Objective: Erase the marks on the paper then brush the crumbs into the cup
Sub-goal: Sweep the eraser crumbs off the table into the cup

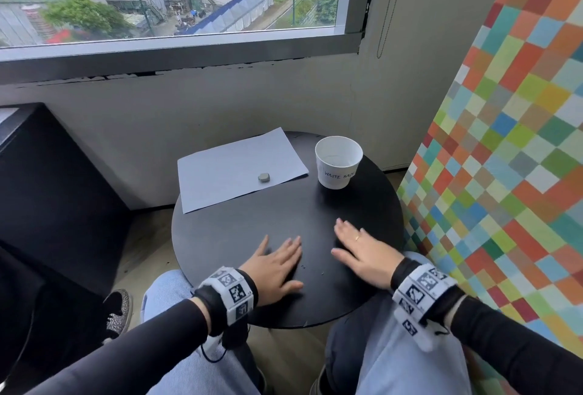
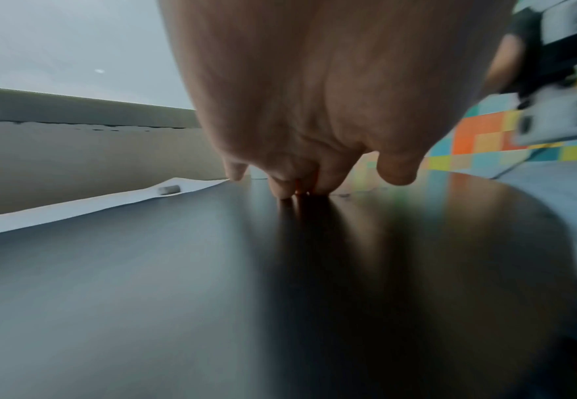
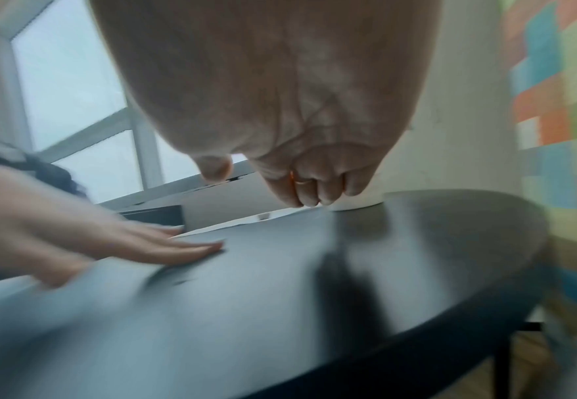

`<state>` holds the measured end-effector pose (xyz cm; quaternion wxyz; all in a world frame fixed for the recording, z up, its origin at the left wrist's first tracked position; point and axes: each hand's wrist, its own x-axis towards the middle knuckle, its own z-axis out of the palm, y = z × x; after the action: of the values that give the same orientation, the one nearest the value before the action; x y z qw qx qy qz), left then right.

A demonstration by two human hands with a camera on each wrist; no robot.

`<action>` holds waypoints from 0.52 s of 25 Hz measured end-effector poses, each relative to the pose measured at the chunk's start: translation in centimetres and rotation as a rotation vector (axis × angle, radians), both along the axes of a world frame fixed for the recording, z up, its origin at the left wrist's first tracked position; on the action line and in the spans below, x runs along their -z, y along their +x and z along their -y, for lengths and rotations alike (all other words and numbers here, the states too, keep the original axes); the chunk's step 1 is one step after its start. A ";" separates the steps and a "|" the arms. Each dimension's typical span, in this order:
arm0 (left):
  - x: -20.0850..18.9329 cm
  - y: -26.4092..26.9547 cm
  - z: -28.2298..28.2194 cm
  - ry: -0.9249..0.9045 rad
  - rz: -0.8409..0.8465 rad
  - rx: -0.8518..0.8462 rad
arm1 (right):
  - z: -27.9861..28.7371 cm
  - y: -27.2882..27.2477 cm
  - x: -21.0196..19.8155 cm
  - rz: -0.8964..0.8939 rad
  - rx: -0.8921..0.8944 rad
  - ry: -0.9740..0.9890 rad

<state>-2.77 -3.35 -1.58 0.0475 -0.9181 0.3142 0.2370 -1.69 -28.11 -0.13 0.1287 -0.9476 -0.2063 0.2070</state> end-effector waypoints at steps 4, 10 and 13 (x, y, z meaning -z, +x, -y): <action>-0.3 -1.3 1.0 -0.134 -0.050 0.077 | 2.9 2.4 1.4 -0.025 0.163 -0.122; -1.1 2.2 -1.7 -0.056 0.105 -0.260 | -1.8 -3.4 2.2 0.098 -0.192 -0.075; -0.9 2.2 -2.2 0.034 0.046 -0.285 | -3.0 -3.8 1.2 0.050 -0.245 -0.030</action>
<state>-0.59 -1.16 -0.69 0.0359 -0.9577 0.1752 0.2255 -5.46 -25.08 -1.38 0.0832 -0.9220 -0.3205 0.2006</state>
